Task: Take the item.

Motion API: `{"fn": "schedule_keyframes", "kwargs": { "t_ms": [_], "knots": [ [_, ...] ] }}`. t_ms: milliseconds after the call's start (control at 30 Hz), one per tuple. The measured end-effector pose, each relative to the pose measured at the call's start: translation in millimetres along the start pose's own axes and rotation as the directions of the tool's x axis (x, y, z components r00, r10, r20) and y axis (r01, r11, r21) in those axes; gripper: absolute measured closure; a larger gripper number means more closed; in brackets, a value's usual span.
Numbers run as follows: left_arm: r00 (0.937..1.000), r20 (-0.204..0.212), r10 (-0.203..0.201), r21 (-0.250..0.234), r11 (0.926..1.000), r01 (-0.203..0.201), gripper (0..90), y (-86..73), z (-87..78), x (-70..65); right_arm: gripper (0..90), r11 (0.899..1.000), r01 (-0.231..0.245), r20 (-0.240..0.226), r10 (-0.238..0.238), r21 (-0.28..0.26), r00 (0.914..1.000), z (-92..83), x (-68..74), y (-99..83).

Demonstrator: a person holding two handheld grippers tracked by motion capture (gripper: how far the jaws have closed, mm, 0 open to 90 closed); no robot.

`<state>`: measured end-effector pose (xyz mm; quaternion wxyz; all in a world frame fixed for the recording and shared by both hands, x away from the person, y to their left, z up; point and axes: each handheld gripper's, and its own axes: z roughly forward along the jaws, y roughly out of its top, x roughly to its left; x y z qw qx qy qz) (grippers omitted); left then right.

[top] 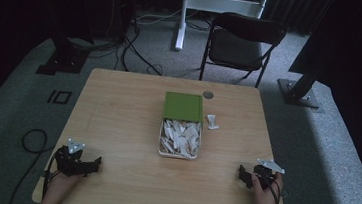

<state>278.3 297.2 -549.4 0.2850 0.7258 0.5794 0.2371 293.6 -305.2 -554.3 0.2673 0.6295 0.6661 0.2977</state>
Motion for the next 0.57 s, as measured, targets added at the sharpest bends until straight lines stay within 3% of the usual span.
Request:
{"fn": "schedule_keyframes", "kwargs": {
  "t_ms": [567],
  "knots": [
    [1.0, 0.0, 0.001, 0.0, 1.0, -0.001, 0.7, 0.0, 0.0, 0.0, 12.6, 1.0, 0.001, -0.001, -0.001, 0.007, 1.0, -1.0, 0.1, -1.5]
  ]
}}
